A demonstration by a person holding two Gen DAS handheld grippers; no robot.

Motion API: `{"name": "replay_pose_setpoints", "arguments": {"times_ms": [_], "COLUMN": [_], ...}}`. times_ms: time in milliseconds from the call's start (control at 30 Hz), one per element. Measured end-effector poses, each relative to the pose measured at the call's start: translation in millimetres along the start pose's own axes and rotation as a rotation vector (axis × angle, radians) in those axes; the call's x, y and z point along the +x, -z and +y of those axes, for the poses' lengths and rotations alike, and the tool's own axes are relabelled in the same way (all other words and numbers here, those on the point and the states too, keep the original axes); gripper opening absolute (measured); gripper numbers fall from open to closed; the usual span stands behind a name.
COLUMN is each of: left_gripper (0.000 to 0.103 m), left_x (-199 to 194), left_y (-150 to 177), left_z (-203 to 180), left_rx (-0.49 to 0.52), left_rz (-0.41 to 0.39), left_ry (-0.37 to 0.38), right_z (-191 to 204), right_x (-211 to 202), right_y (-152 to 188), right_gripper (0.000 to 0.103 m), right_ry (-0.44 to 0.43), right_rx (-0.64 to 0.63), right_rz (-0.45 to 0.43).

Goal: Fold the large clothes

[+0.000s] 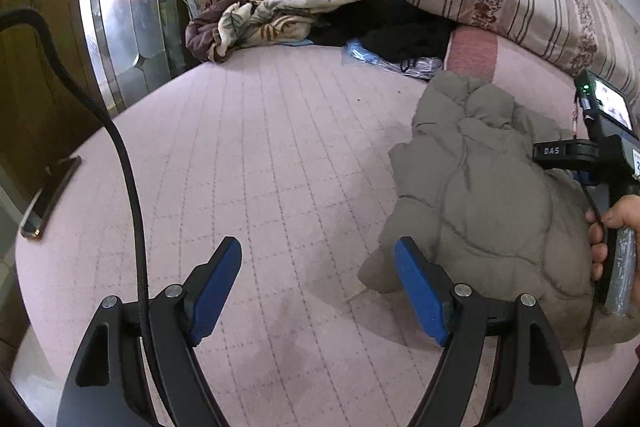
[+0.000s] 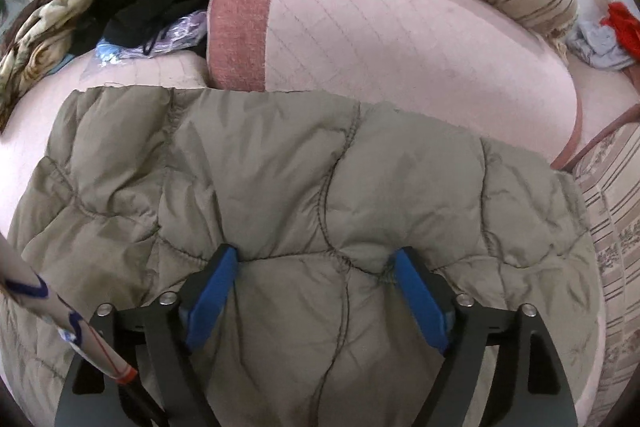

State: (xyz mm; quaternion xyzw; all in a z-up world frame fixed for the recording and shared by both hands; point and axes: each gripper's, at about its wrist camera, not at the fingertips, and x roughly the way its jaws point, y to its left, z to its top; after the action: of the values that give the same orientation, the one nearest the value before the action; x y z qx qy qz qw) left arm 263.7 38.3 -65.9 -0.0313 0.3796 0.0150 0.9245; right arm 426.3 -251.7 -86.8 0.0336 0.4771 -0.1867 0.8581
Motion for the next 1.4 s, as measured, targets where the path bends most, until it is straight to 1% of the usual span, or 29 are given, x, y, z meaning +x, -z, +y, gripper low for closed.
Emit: {"name": "replay_pose_setpoints", "arguments": {"times_ms": [133, 267, 367, 500, 600, 700, 767, 833, 967, 1033, 1133, 1200, 1267, 1300, 1367, 1400], "left_gripper": [0.078, 0.078, 0.078, 0.078, 0.078, 0.078, 0.078, 0.078, 0.078, 0.078, 0.078, 0.078, 0.078, 0.078, 0.078, 0.078], "left_x": [6.5, 10.5, 10.0, 11.8, 9.6, 6.4, 2.4, -1.0, -5.7, -8.6, -10.9, -8.2, -1.0, 5.3, 20.0, 28.0], "left_y": [-0.1, 2.6, 3.4, 6.0, 9.5, 13.8, 17.4, 20.2, 23.2, 21.4, 13.9, 4.5, -7.3, -13.8, -26.1, -31.4], "left_z": [-1.9, -2.2, -4.0, -6.4, -7.2, -9.9, -11.0, -12.2, -14.3, -15.2, -18.1, -20.5, -18.9, -16.9, -15.7, -16.0], "left_rx": [-0.004, -0.002, 0.012, 0.017, 0.033, 0.058, 0.072, 0.086, 0.109, 0.114, 0.115, 0.117, 0.088, 0.06, 0.021, 0.01], "left_rz": [0.018, 0.039, 0.029, 0.042, 0.045, 0.047, 0.037, 0.027, 0.026, 0.03, 0.042, 0.05, 0.074, 0.094, 0.133, 0.151], "left_ry": [0.002, 0.006, -0.004, -0.014, -0.022, -0.031, -0.037, -0.039, -0.042, -0.018, 0.053, 0.087, 0.13, 0.164, 0.226, 0.242], "right_z": [-7.0, -11.1, -15.0, -33.1, -59.2, -96.3, -127.5, -150.3, -206.5, -228.2, -259.8, -282.6, -308.5, -316.8, -340.2, -352.3], "right_x": [6.3, -13.6, -43.1, -79.3, -101.5, -112.2, -117.6, -120.0, -125.8, -127.5, -127.2, -127.3, -124.4, -121.7, -110.0, -97.2], "right_y": [-0.9, 4.5, 25.1, 63.8, 94.2, 116.9, 133.8, 143.4, 170.0, 179.4, 189.8, 192.2, 192.5, 191.3, 192.2, 190.7], "right_gripper": [0.091, 0.091, 0.091, 0.091, 0.091, 0.091, 0.091, 0.091, 0.091, 0.091, 0.091, 0.092, 0.097, 0.099, 0.1, 0.101], "right_ry": [-0.017, -0.017, -0.058, -0.129, -0.139, -0.114, -0.088, -0.067, -0.052, -0.057, -0.072, -0.099, -0.139, -0.154, -0.197, -0.237], "right_rx": [0.028, 0.034, 0.034, 0.022, 0.013, 0.047, 0.085, 0.117, 0.22, 0.262, 0.327, 0.391, 0.464, 0.49, 0.563, 0.606], "right_rz": [-0.014, -0.056, -0.1, -0.108, -0.104, -0.084, -0.07, -0.059, -0.038, -0.033, -0.03, -0.048, -0.075, -0.083, -0.093, -0.083]}}
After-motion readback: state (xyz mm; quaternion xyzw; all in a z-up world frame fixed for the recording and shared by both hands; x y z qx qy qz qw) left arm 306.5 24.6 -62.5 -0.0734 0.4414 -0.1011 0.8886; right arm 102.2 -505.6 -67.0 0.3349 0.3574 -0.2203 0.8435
